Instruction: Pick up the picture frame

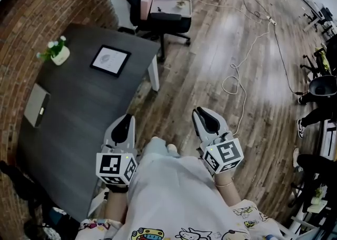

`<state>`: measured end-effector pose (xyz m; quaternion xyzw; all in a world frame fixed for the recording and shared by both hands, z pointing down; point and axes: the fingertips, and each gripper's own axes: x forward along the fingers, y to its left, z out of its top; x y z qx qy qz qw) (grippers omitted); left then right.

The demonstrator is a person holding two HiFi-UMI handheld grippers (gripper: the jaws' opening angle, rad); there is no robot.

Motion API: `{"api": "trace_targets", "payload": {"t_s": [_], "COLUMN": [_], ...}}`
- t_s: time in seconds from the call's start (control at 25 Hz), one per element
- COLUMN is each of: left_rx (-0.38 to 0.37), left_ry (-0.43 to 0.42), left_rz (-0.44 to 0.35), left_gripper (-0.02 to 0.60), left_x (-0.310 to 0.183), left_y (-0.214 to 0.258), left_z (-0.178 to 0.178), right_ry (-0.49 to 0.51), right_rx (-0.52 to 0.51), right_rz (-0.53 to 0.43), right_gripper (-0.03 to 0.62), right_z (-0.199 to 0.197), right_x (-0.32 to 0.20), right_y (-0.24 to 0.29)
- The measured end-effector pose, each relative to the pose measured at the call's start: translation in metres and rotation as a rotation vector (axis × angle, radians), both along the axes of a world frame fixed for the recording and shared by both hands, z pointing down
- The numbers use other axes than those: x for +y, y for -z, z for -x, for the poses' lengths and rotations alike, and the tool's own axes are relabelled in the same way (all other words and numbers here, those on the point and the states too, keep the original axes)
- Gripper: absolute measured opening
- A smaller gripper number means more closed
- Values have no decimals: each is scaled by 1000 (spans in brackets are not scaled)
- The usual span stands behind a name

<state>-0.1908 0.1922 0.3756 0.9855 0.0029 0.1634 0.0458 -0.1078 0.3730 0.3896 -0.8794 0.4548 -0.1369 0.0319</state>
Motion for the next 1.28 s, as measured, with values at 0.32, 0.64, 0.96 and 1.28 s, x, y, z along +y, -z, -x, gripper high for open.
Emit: {"api": "trace_targets", "payload": {"t_s": [0.32, 0.64, 0.96, 1.28], "left_rx": [-25, -43, -39, -21], "left_ry": [6, 21, 50, 105], "left_rz": [9, 49, 65, 72], "left_gripper": [83, 138, 161, 170], "left_x": [-8, -34, -85, -131], "left_y": [-6, -16, -17, -13], "left_z": [-7, -51, -113, -143], "right_ry": [-58, -42, -4, 47], "right_rx": [-54, -114, -109, -105], "right_rz": [-29, -16, -7, 1], "right_gripper": [135, 201, 232, 241], "right_z": [-21, -63, -129, -169], "right_x": [10, -16, -74, -119], "right_y": [-6, -17, -11, -6]}}
